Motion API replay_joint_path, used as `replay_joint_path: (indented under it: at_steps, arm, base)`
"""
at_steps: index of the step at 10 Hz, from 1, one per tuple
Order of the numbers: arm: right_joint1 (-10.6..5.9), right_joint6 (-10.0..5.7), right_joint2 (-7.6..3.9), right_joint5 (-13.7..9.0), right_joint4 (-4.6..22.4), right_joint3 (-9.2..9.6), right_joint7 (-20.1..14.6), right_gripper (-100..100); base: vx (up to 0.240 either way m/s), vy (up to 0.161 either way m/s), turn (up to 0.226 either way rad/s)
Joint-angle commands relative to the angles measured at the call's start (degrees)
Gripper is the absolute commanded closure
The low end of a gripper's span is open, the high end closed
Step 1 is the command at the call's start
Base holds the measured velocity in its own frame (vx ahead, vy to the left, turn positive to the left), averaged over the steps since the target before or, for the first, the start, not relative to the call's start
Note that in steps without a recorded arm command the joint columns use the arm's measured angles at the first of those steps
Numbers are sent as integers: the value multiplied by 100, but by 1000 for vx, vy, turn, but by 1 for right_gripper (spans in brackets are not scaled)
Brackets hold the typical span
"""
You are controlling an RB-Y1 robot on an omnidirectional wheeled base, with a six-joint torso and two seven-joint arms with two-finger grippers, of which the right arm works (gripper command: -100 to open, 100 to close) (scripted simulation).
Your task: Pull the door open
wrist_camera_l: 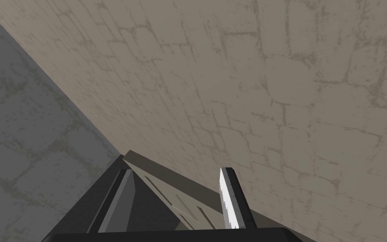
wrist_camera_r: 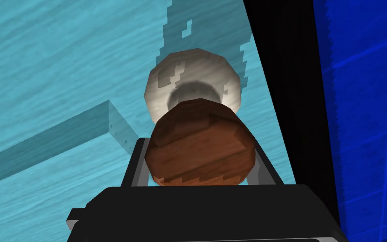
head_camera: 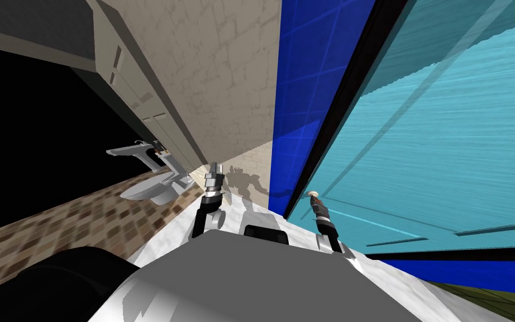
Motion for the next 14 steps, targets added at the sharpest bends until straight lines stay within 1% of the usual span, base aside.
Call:
replay_joint_path:
  at_steps: [1,2,4,5,7,8,10,11,13,14]
  arm:
    - [17,18,30,-88,-6,63,-286,100]
    - [17,18,30,-88,-6,63,-320,100]
    - [14,22,14,-213,0,110,-659,100]
    - [14,22,14,-213,0,110,-698,100]
    - [11,26,-1,-338,6,156,-1041,100]
    - [11,26,-1,-338,6,156,-1077,100]
    - [7,30,-18,-469,13,206,-1423,100]
    - [7,30,-18,-469,13,206,-1487,100]
    - [4,35,-35,-608,20,257,-1850,100]
    - [4,35,-35,-608,20,257,-1928,100]
  base:
    - [-51,-17,82]
    - [-32,-12,20]
    - [-29,-6,47]
    - [-27,-11,30]
    - [-32,-13,59]
    - [-27,-11,21]
    - [-32,-11,50]
    - [-31,-11,31]
    - [-37,-18,73]
    - [-32,-13,29]
